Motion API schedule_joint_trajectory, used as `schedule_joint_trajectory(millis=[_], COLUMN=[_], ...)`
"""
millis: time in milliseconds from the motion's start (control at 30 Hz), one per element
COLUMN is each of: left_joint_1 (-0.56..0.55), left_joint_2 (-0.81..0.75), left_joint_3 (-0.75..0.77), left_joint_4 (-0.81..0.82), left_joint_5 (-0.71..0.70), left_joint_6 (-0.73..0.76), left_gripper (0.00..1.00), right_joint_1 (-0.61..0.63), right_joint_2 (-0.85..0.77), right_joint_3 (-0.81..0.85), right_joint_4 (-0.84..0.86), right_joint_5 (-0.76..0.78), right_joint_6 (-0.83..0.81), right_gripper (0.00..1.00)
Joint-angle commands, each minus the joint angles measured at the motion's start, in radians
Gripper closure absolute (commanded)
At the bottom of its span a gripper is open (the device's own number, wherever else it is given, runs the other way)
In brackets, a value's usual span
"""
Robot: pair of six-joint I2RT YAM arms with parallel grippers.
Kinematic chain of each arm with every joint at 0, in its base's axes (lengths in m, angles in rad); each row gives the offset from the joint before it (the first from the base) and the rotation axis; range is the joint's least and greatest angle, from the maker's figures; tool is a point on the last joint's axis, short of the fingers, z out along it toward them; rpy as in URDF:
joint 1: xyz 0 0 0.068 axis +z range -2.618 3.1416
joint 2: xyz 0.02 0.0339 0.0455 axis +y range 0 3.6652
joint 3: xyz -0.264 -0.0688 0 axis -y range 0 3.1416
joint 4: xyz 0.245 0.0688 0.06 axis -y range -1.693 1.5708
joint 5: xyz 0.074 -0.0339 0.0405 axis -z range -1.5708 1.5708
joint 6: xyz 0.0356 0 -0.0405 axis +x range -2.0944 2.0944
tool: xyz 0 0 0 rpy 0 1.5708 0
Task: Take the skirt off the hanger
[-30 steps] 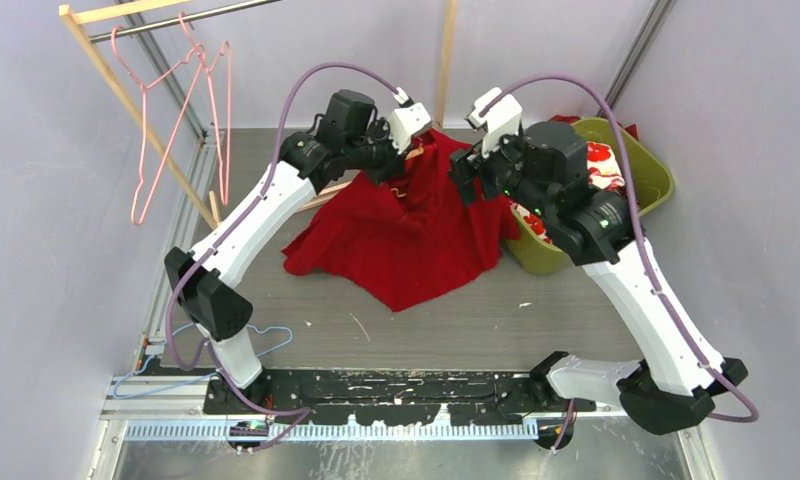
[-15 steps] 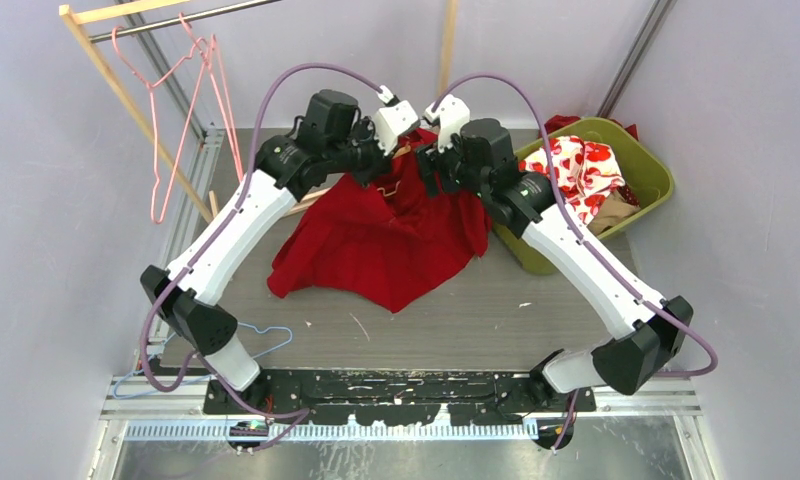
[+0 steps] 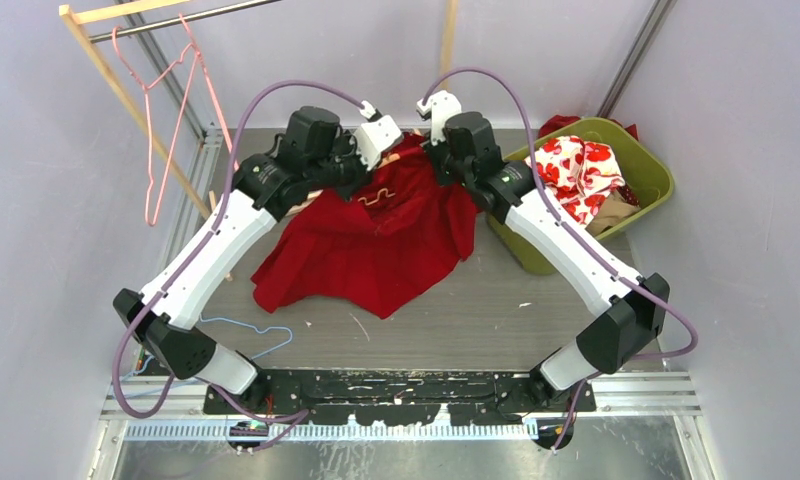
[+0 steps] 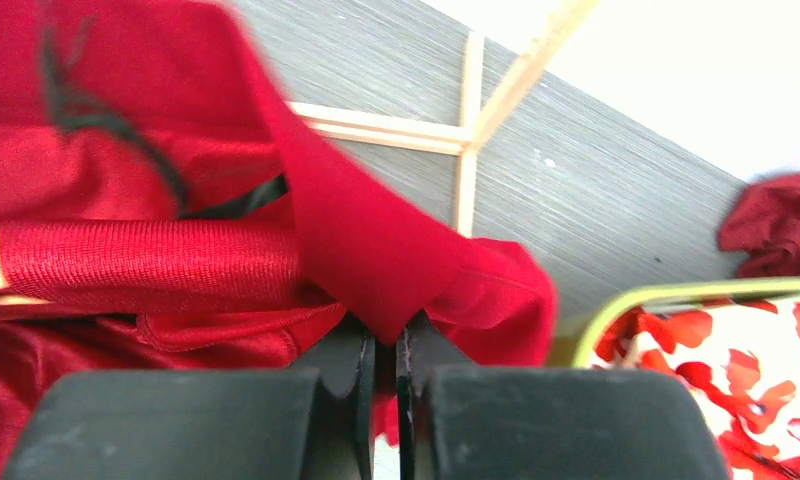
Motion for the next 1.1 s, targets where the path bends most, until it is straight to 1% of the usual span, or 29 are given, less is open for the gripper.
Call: schedule_joint_trajectory(millis=[0, 67, 133, 233, 267, 333, 367, 500, 567, 667, 767, 833, 900, 967, 1033, 1067], left_joint_1=[-0.001, -0.001, 0.002, 0.003, 0.002, 0.002, 0.002, 0.002, 0.003, 0.008, 0.020, 0.031, 0.042, 0.044, 0.043, 0.043], left_joint_2=[-0.102, -0.123, -0.127, -0.100, -0.085, -0.054, -0.037, 0.021, 0.052, 0.095, 0.142, 0.152, 0.141, 0.118, 0.102, 0.097], left_joint_3=[-0.059, -0.093, -0.116, -0.111, -0.101, -0.073, -0.045, 0.054, 0.099, 0.133, 0.158, 0.155, 0.121, 0.049, 0.014, 0.007], left_joint_4=[0.079, 0.085, 0.094, 0.109, 0.116, 0.134, 0.142, 0.180, 0.212, 0.300, 0.425, 0.548, 0.727, 0.914, 1.042, 1.074], left_joint_5=[-0.022, -0.032, -0.046, -0.052, -0.050, -0.047, -0.042, -0.025, -0.028, -0.045, -0.061, -0.065, -0.051, -0.049, -0.052, -0.052], left_joint_6=[0.039, 0.047, 0.055, 0.058, 0.053, 0.046, 0.041, 0.011, -0.006, -0.039, -0.095, -0.145, -0.213, -0.257, -0.297, -0.309], left_gripper=[1.00, 1.00, 1.00, 1.00, 1.00, 1.00, 1.00, 1.00, 1.00, 1.00, 1.00, 1.00, 1.00, 1.00, 1.00, 1.00], right_joint_1=[-0.096, -0.164, -0.207, -0.213, -0.212, -0.195, -0.175, -0.086, -0.055, -0.017, 0.009, 0.019, 0.022, 0.022, 0.022, 0.023], right_joint_2=[-0.075, -0.091, -0.096, -0.083, -0.077, -0.054, -0.041, 0.004, 0.016, 0.023, 0.020, 0.018, 0.017, 0.017, 0.015, 0.011], right_joint_3=[0.077, 0.101, 0.135, 0.204, 0.228, 0.287, 0.316, 0.393, 0.420, 0.465, 0.512, 0.533, 0.548, 0.558, 0.564, 0.566], right_joint_4=[0.033, 0.029, 0.022, -0.004, -0.010, -0.019, -0.026, -0.042, -0.045, -0.051, -0.050, -0.045, -0.043, -0.043, -0.043, -0.042], right_joint_5=[0.081, 0.052, 0.029, -0.027, -0.082, -0.147, -0.156, -0.145, -0.149, -0.161, -0.168, -0.168, -0.161, -0.149, -0.151, -0.149], right_joint_6=[-0.044, -0.023, -0.012, -0.005, 0.017, 0.066, 0.069, 0.029, 0.033, 0.042, 0.045, 0.045, 0.047, 0.047, 0.049, 0.050], right_gripper=[0.99, 0.99, 0.99, 0.99, 0.99, 0.99, 0.99, 0.99, 0.99, 0.99, 0.99, 0.99, 0.99, 0.99, 0.99, 0.99])
